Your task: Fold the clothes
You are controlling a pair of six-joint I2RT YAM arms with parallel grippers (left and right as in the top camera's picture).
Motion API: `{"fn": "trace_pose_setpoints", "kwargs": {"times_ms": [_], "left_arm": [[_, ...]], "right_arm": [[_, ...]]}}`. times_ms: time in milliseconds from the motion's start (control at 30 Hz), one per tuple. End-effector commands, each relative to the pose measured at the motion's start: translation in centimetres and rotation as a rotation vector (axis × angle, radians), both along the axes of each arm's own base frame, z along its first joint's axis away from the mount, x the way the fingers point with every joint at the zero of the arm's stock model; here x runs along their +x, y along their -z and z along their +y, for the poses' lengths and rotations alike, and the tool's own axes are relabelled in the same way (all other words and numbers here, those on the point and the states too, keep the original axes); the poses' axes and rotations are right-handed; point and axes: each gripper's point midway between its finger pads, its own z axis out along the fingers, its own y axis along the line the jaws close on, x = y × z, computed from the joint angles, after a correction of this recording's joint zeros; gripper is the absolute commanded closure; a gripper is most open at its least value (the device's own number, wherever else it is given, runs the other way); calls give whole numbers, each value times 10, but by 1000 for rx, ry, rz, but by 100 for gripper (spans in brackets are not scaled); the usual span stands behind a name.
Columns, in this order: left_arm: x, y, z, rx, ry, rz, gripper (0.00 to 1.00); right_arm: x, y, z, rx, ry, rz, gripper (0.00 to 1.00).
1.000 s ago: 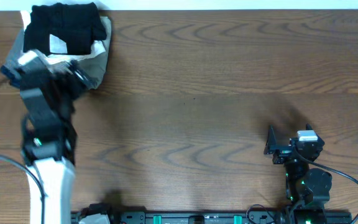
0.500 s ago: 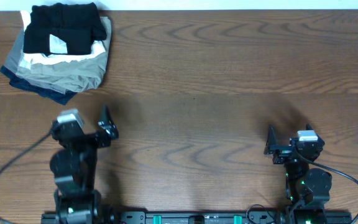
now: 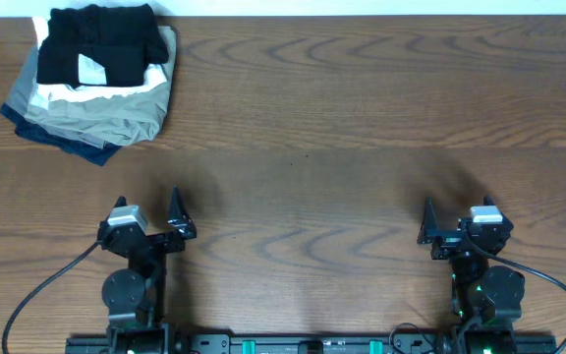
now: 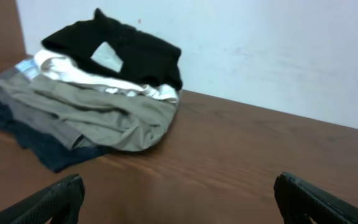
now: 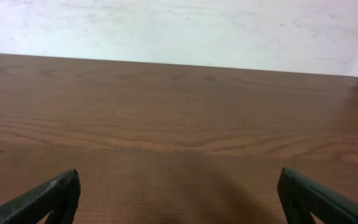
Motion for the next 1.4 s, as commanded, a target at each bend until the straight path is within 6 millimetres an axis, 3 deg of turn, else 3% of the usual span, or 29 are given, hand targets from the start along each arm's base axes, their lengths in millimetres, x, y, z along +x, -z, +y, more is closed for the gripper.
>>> {"fn": "trace_pose_setpoints", "kwargs": {"times_ms": [0,233,1367], "left_arm": [[-4,4,13,30,-90,2,2],[-10,28,13,20,-92,97,2],[-10,24,12,25,-86,80,2]], "right_arm": [[0,2,1,9,-2,5,1],[0,2,1,9,-2,5,1],[0,2,1,9,-2,5,1]]}}
